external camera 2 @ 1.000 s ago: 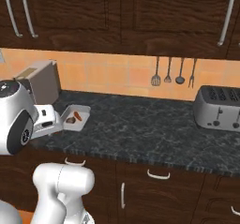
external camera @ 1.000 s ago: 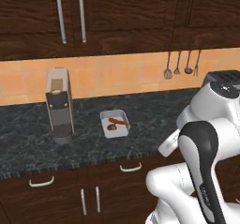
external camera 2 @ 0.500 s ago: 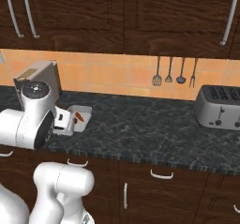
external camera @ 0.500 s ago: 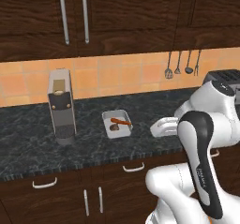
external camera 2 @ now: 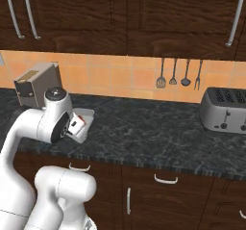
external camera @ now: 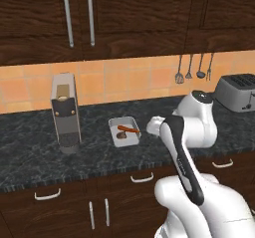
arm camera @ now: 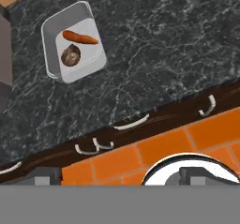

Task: Take the meat container that has the fish and place it on the second highest rack of the freezer. Then take the vegetable container that has the mushroom and carrot and place it on the highest rack of the freezer.

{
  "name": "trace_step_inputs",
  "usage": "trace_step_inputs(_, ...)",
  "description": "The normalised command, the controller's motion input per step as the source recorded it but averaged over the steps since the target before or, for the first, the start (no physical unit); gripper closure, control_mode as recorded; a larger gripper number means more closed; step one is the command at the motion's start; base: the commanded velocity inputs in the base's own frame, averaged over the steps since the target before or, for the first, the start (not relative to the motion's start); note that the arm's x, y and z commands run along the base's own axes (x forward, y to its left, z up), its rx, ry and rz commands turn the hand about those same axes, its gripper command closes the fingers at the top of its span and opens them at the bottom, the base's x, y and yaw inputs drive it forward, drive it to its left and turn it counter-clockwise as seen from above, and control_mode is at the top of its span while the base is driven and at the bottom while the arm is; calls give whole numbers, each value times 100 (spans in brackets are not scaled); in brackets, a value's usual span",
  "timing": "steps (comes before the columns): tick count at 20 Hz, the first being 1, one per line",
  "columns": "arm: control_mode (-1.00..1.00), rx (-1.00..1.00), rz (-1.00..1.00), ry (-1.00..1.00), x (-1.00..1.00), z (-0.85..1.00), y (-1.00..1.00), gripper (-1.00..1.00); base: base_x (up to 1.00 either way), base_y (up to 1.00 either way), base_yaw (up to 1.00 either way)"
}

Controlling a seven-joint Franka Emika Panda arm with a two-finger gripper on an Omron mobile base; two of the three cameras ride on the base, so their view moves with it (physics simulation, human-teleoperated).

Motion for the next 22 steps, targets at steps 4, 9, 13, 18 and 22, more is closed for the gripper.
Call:
trace_step_inputs(4, -100, 11, -10, 20, 96, -14, 6, -100, 0, 0, 0)
trace_step_inputs(9, -100, 11, -3, 22, 95, -18, 27, -100, 0, 0, 0)
trace_step_inputs(13, -100, 3, -4, 21, 61, -52, 23, -100, 0, 0, 0)
trace_step_inputs(18, -100, 0, -1, 14, 39, -67, 5, -100, 0, 0, 0)
trace_step_inputs(22, -100, 0, -2, 8, 41, -54, 0, -100, 0, 0, 0)
